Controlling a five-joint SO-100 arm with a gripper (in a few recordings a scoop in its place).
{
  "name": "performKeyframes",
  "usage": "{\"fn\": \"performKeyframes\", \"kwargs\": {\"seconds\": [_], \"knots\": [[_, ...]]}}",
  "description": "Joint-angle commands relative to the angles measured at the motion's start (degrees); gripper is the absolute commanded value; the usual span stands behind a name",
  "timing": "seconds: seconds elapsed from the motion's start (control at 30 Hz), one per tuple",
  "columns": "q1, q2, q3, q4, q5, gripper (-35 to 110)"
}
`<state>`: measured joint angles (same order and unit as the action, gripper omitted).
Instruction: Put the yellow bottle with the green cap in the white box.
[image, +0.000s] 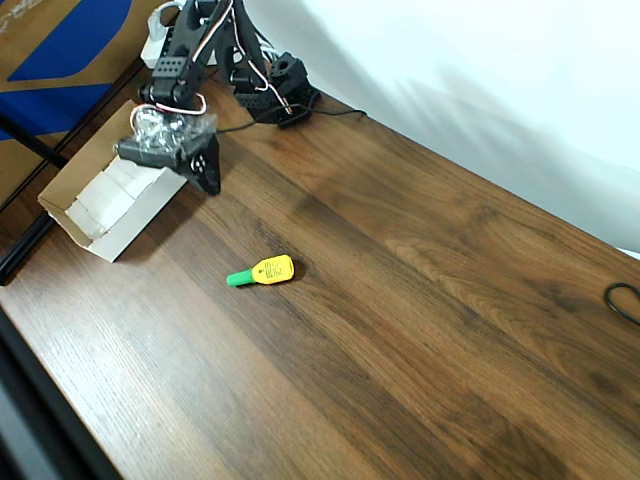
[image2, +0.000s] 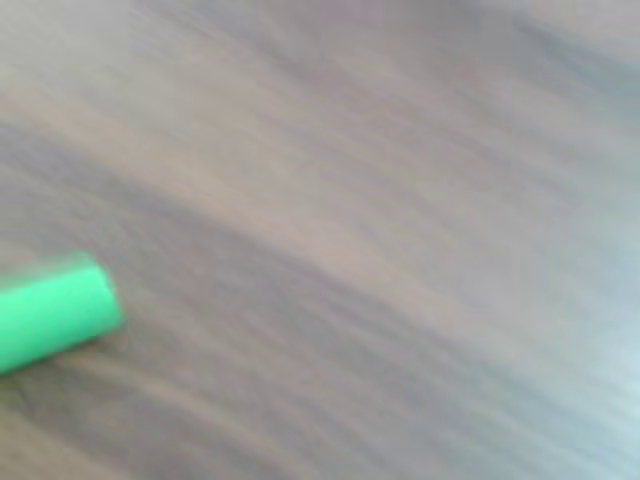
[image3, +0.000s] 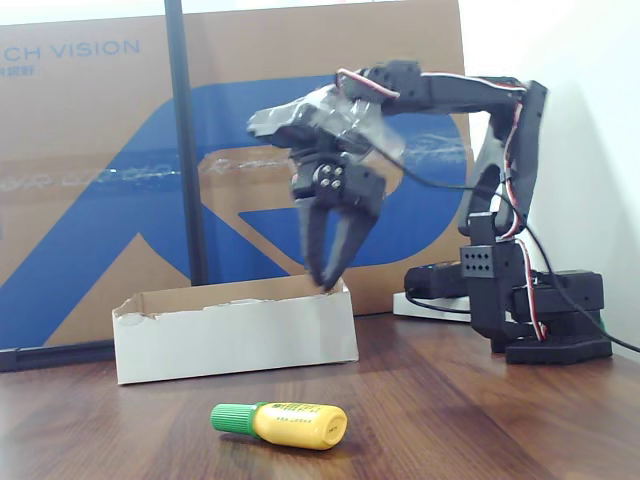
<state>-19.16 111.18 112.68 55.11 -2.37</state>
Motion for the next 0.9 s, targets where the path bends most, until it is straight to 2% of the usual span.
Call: {"fn": "performKeyframes", "kwargs": {"seconds": [0.0,0.43,0.87], "knots": [[-3.6,-1.8,-4.3,-2.9,-1.8,9],[-16.6,-13.6,-8.3,-7.1,-3.9,15],[-11.2,-21.9,-14.9,-10.1,-6.9,18]]}}
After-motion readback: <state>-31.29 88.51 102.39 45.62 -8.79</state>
